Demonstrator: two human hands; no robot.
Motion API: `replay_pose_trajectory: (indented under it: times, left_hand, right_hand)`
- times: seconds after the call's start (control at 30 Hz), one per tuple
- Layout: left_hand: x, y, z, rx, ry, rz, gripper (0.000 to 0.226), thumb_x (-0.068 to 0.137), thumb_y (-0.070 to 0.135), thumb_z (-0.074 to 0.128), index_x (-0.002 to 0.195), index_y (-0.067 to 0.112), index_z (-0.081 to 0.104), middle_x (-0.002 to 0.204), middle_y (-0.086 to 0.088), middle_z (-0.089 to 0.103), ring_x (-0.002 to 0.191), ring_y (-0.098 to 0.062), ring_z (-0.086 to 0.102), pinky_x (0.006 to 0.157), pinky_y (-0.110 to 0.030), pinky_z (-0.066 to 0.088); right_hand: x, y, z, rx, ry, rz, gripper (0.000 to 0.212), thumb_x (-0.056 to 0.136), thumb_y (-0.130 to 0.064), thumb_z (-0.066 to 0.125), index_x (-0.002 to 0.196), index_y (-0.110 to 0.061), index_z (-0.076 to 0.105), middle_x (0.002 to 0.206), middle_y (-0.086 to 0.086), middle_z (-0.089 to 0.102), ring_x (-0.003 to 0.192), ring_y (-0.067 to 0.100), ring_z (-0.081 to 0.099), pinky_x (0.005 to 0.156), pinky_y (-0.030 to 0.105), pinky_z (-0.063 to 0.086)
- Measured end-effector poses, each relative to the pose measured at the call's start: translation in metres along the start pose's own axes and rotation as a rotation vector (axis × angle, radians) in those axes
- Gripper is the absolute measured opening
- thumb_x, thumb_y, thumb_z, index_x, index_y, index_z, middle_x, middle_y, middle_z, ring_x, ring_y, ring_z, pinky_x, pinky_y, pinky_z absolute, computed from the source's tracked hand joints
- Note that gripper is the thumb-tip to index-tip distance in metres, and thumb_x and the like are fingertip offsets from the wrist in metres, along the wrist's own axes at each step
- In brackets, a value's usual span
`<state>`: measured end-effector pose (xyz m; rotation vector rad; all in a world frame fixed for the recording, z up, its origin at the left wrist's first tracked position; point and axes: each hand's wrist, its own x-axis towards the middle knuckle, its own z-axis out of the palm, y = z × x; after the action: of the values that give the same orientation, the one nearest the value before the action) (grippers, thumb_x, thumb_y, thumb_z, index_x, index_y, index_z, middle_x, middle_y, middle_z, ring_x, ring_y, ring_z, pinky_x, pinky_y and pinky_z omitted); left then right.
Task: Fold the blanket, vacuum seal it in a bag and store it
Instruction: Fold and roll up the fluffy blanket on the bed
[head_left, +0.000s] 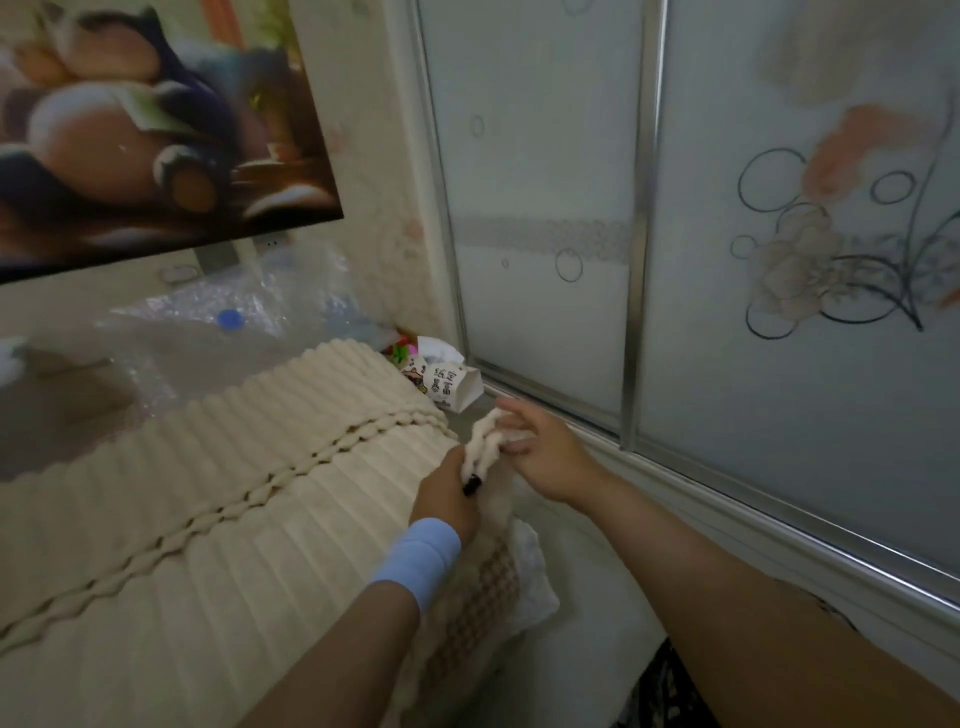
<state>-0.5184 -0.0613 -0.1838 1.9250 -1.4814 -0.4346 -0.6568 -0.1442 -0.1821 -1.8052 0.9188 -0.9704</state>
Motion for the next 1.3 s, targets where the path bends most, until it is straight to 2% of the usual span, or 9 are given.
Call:
replay_pose_trajectory:
  times: [0.13, 0.43, 0.63, 0.73, 0.83, 0.9, 1.03, 1.17, 1.3]
  left_hand:
    - [0.026, -0.005, -0.041, 0.171, -0.133, 0.073, 0.044, 0.091, 0.01, 0.054, 0.134, 0.018, 0.053, 0.135, -0.009, 0.056, 0.124, -0.027, 0.051, 0.097, -0.025, 0.036]
    - [0.005, -0.036, -0.066, 0.363, -0.242, -0.138, 0.106, 0.068, 0.035, 0.082, 0.149, 0.02, 0.014, 0.138, -0.007, 0.048, 0.119, -0.028, 0.053, 0.09, -0.034, 0.047]
    - [0.007, -0.056, -0.145, 0.721, -0.266, -0.323, 0.053, 0.087, 0.027, 0.064, 0.135, 0.01, 0.047, 0.139, -0.012, 0.049, 0.126, -0.029, 0.049, 0.101, -0.031, 0.04]
    - [0.02, -0.052, -0.199, 0.603, 0.03, -0.257, 0.041, 0.088, 0.019, 0.06, 0.128, 0.013, 0.057, 0.136, -0.013, 0.053, 0.125, -0.031, 0.051, 0.103, -0.033, 0.038]
    - [0.028, -0.052, -0.235, 0.408, 0.333, -0.184, 0.036, 0.085, 0.01, 0.056, 0.119, 0.018, 0.06, 0.121, -0.016, 0.061, 0.108, -0.034, 0.059, 0.092, -0.033, 0.045]
    - [0.029, -0.06, -0.242, 0.518, 0.228, -0.221, 0.037, 0.086, 0.013, 0.057, 0.123, 0.018, 0.056, 0.122, -0.014, 0.06, 0.106, -0.034, 0.06, 0.089, -0.034, 0.046]
    - [0.012, -0.1, -0.235, 0.486, -0.381, -0.602, 0.045, 0.087, 0.007, 0.066, 0.13, 0.013, 0.055, 0.127, -0.014, 0.059, 0.097, -0.03, 0.063, 0.086, -0.041, 0.055]
    - [0.022, -0.131, -0.238, 0.652, -0.238, -0.609, 0.033, 0.095, 0.015, 0.049, 0.124, 0.005, 0.06, 0.128, -0.013, 0.06, 0.104, -0.03, 0.062, 0.088, -0.036, 0.052]
    - [0.055, -0.14, -0.244, 0.607, -0.022, -0.575, 0.021, 0.089, 0.009, 0.057, 0.107, 0.005, 0.067, 0.116, -0.011, 0.066, 0.101, -0.029, 0.064, 0.085, -0.033, 0.049]
  right_hand:
    - [0.012, -0.013, 0.009, -0.452, -0.143, -0.224, 0.071, 0.081, -0.022, 0.061, 0.149, -0.027, 0.041, 0.152, 0.0, 0.038, 0.14, 0.014, 0.036, 0.111, 0.026, 0.036]
    - [0.058, -0.051, 0.071, -0.7, -0.239, -0.257, 0.037, 0.087, 0.0, 0.053, 0.12, -0.011, 0.065, 0.125, 0.016, 0.054, 0.111, 0.034, 0.055, 0.09, 0.037, 0.045]
    - [0.066, -0.076, 0.111, -0.582, -0.19, -0.333, 0.043, 0.084, -0.002, 0.056, 0.124, -0.016, 0.064, 0.125, 0.01, 0.052, 0.113, 0.031, 0.054, 0.096, 0.04, 0.044]
    - [0.066, -0.086, 0.125, -0.454, -0.081, -0.316, 0.056, 0.089, -0.003, 0.05, 0.141, -0.022, 0.05, 0.134, 0.013, 0.055, 0.12, 0.032, 0.054, 0.102, 0.042, 0.043]
    - [0.068, -0.089, 0.138, -0.454, -0.018, -0.293, 0.03, 0.087, -0.006, 0.053, 0.114, -0.009, 0.063, 0.112, 0.018, 0.065, 0.105, 0.038, 0.06, 0.085, 0.042, 0.046]
    - [0.07, -0.089, 0.146, -0.498, -0.018, -0.254, 0.019, 0.084, -0.012, 0.051, 0.097, -0.005, 0.064, 0.101, 0.019, 0.063, 0.095, 0.038, 0.059, 0.078, 0.04, 0.044]
    - [0.072, -0.083, 0.155, -0.598, -0.108, -0.21, 0.037, 0.089, -0.005, 0.054, 0.125, -0.012, 0.064, 0.133, 0.012, 0.051, 0.119, 0.032, 0.053, 0.097, 0.032, 0.039]
    - [0.082, -0.07, 0.175, -0.741, -0.173, -0.239, 0.048, 0.094, -0.005, 0.051, 0.138, -0.025, 0.052, 0.152, 0.007, 0.031, 0.126, 0.032, 0.049, 0.094, 0.036, 0.044]
    - [0.109, -0.082, 0.188, -0.925, -0.105, -0.276, 0.044, 0.093, -0.008, 0.047, 0.135, -0.024, 0.049, 0.124, 0.007, 0.052, 0.101, 0.032, 0.06, 0.077, 0.038, 0.047]
